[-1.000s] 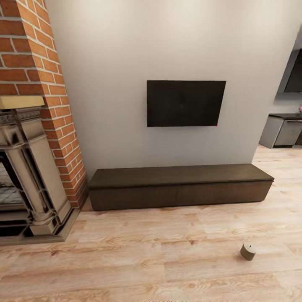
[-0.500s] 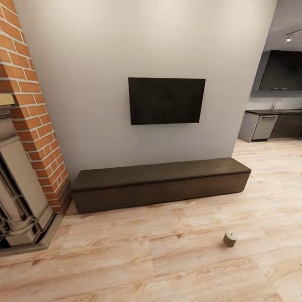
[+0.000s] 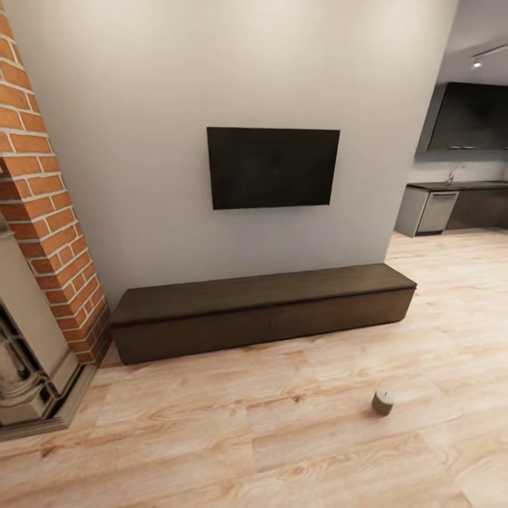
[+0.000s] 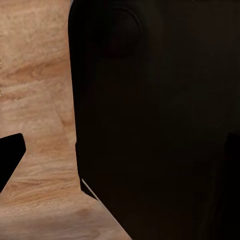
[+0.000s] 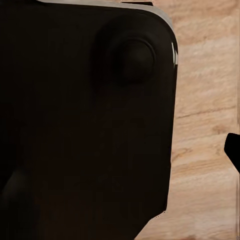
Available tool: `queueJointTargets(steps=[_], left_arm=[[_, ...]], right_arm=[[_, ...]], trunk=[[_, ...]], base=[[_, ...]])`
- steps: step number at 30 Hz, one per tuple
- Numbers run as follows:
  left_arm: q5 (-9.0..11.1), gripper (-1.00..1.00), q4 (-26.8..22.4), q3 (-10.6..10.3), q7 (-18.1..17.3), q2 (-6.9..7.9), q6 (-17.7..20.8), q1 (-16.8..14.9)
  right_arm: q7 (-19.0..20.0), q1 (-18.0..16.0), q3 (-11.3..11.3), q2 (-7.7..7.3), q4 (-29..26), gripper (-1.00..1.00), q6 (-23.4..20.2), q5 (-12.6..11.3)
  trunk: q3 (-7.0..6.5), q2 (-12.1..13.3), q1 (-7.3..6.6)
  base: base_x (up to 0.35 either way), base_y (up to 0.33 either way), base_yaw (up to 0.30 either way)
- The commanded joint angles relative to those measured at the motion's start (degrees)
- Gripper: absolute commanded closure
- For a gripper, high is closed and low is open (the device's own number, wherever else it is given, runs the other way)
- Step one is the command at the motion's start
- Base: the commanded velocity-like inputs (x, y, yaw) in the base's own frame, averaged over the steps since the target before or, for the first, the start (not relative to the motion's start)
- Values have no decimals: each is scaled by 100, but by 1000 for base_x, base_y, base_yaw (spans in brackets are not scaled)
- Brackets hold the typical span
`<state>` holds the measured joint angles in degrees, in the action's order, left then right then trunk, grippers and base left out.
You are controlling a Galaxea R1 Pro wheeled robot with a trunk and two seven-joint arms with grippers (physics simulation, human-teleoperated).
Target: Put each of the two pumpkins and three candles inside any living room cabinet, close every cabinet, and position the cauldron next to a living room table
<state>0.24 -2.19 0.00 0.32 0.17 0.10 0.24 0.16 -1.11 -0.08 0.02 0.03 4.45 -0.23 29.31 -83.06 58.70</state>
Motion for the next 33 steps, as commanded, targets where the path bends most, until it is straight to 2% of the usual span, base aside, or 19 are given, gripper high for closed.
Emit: queueJointTargets(steps=[1, 13, 24, 33], left_arm=[[2, -100, -13, -1, 3, 0, 0, 3], [2, -100, -18, 0, 3, -8, -2, 3], [2, -100, -18, 0, 3, -9, -60, 4], [2, -100, -18, 0, 3, -9, -80, 3]], right_arm=[[2, -3, -1, -1, 5, -100, 20, -3], [-2, -3, -1, -2, 5, -100, 20, -2], [2, -3, -1, -2, 5, -100, 20, 3], [2, -3, -1, -2, 0, -100, 20, 4]], trunk=[[5, -2, 3], [5, -2, 3], [5, -2, 3], [5, -2, 3]], base=[[299, 0, 233], [263, -53, 252], [255, -56, 45], [282, -32, 171]])
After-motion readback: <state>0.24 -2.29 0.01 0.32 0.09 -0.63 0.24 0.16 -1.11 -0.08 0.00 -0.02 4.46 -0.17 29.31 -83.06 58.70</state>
